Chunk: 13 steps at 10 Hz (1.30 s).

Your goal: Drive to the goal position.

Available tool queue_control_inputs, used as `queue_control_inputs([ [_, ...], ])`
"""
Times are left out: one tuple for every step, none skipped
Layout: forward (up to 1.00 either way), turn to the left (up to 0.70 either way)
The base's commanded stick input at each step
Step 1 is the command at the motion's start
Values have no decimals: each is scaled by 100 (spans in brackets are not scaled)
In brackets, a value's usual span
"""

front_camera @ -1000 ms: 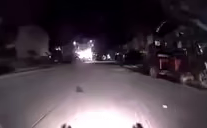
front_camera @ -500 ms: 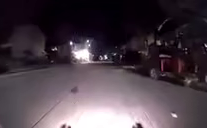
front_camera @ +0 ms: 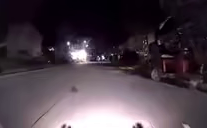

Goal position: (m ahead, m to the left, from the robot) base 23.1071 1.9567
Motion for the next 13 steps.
queue_control_inputs([
  [60, 0],
  [60, 0],
  [60, 0],
  [60, 0],
  [60, 0],
  [60, 0],
  [60, 0],
  [60, 0],
  [60, 0],
  [60, 0],
  [60, 0],
  [60, 0],
  [60, 0],
])
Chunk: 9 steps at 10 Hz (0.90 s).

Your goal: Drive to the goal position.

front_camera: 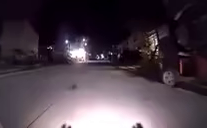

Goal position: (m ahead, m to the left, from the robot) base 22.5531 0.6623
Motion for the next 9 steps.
queue_control_inputs([
  [60, 0],
  [60, 0],
  [60, -15],
  [60, -15],
  [60, -15],
  [60, -15],
  [60, -15],
  [60, -15],
  [60, 0],
])
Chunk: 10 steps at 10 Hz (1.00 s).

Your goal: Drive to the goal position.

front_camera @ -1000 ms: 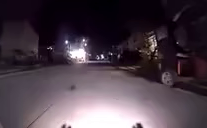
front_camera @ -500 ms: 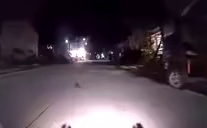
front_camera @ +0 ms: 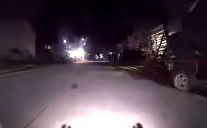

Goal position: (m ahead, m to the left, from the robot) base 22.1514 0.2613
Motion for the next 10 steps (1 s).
queue_control_inputs([
  [60, 0],
  [60, 0],
  [60, 0],
  [60, 0],
  [60, 0],
  [60, 0],
  [60, 0],
  [60, 0],
  [60, 0],
  [60, 0],
])
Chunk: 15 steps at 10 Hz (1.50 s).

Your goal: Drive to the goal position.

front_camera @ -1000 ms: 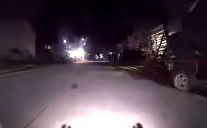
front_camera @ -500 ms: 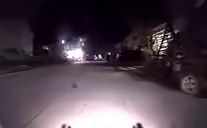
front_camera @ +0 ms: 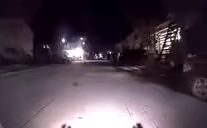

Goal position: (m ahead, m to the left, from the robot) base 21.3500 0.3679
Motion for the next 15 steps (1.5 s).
queue_control_inputs([
  [60, 0],
  [60, 0],
  [60, 0],
  [60, -9],
  [60, -15],
  [60, -15],
  [60, -15],
  [60, -15],
  [60, -15],
  [60, -15],
  [60, -15],
  [60, -15],
  [60, -15],
  [60, -15],
  [60, -15],
])
